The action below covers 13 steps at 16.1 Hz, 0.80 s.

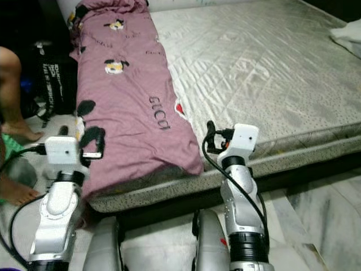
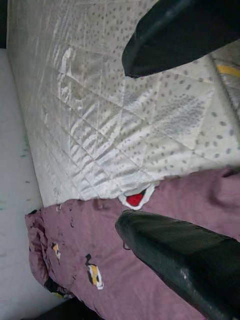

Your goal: Clean up the room

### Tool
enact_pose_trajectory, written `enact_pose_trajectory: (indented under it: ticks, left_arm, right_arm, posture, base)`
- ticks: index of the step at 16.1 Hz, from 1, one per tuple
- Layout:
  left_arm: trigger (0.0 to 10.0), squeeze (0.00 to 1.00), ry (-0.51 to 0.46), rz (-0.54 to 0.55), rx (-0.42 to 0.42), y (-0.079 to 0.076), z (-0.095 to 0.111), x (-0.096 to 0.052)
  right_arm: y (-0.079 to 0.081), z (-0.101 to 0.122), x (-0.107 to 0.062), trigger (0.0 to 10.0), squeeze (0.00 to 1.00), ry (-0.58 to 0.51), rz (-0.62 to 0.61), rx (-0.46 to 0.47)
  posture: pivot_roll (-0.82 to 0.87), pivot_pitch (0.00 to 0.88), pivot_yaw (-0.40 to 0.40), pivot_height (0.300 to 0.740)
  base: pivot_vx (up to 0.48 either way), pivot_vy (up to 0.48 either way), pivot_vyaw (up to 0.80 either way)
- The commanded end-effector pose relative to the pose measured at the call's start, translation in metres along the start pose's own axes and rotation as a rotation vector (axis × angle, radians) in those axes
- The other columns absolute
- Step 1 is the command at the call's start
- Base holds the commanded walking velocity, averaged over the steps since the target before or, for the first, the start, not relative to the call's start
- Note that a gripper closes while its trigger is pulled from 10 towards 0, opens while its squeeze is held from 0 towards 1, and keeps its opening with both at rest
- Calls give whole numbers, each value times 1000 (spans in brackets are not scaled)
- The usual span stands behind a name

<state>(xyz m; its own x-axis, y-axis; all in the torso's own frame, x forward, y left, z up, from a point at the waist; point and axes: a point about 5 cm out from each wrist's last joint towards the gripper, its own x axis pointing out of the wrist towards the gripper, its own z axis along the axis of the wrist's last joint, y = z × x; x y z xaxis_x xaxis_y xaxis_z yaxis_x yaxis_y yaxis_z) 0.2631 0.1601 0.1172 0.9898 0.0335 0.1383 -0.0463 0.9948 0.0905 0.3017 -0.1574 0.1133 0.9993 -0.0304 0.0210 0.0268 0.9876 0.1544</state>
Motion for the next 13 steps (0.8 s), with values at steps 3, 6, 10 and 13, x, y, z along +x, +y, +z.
enact_pose_trajectory:
  ticks: [3,6,10,13]
  left_arm:
    - [10000,0,-8,-21,7,-5,3,1]
    - [10000,0,3,-3,19,-4,2,2]
    - [10000,0,2,-28,4,-7,2,3]
    - [10000,0,0,-30,4,-8,2,3]
  right_arm:
    - [3,2,1,10000,0,-8,10,-1]
    - [-1,-4,-4,10000,0,13,-15,-57]
    - [-5,-2,-6,10000,0,-4,-42,-70]
    - [-8,0,-3,10000,0,-8,-57,-72]
  posture:
    - [29,0,19,658]
    - [26,0,19,671]
    - [22,0,19,686]
    - [24,0,21,701]
  base:
    - [0,0,0]
    - [0,0,-150]
    - [0,0,0]
    - [0,0,0]
